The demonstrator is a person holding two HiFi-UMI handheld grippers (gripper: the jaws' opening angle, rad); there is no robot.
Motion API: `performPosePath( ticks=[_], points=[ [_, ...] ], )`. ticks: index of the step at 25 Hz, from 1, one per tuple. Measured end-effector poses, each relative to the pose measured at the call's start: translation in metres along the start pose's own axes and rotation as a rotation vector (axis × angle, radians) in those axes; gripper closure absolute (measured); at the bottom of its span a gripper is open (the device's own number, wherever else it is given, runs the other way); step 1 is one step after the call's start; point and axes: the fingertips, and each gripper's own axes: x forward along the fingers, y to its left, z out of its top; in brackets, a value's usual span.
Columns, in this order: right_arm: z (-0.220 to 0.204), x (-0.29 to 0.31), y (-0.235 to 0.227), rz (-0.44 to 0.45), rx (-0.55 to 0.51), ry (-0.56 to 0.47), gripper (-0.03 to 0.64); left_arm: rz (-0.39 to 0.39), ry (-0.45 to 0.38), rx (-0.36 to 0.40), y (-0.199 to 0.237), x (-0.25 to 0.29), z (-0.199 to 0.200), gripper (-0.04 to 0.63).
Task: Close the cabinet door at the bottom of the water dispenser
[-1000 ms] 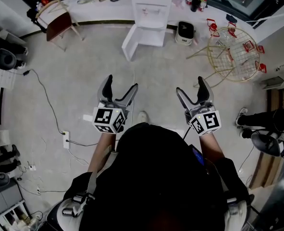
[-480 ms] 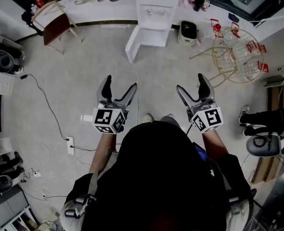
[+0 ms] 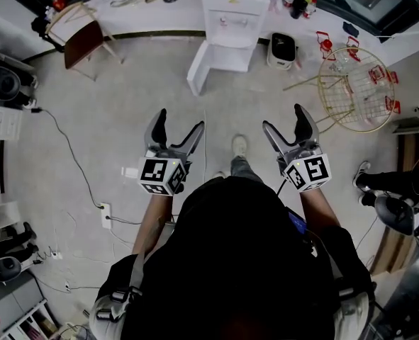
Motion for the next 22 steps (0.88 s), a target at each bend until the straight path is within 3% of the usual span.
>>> performPosePath(
  ticks=[11,22],
  points=[
    [0.012,0.083,-0.076,0.061,0.0,-0.02,0.192,0.028,0.002,0.005,0.015,0.092,0.025,0.147],
    [-0.008,0.131,-0.156,0.073,0.025,0.019,0.192,0.076,0.053,0.022,0.03,0.18,0.011,0.147]
  ],
)
